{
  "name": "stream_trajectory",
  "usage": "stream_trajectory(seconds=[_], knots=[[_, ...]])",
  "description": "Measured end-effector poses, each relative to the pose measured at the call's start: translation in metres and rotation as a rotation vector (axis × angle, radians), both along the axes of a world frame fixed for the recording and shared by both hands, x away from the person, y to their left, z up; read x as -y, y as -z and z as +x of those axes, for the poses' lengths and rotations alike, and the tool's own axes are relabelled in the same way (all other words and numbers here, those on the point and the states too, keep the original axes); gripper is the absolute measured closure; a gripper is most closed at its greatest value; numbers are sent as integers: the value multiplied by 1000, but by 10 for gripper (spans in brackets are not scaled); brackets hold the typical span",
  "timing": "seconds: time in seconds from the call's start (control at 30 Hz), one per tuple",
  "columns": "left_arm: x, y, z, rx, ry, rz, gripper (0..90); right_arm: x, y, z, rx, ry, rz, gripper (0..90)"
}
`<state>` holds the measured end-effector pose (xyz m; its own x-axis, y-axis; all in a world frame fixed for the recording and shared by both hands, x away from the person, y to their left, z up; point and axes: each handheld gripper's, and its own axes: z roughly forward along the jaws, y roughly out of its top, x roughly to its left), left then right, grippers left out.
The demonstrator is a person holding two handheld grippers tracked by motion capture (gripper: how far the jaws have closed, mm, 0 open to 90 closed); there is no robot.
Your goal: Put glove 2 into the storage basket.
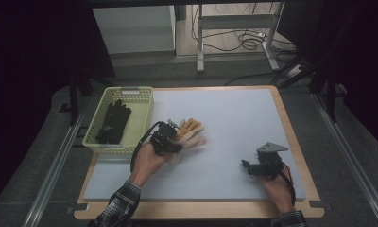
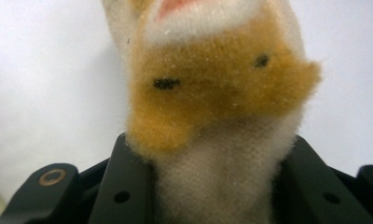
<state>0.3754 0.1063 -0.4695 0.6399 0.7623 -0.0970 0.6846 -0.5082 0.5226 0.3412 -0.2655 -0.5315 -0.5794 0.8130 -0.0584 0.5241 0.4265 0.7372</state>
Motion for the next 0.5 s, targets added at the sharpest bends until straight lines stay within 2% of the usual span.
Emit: stream_trajectory(seconds=[0.23,0.5], knots=[[-17,-23,5,23,-42,7,640,0,0,0,0,1,0,212],[-51,-54,15,50,-121,25,634,0,0,0,1,2,1,212]])
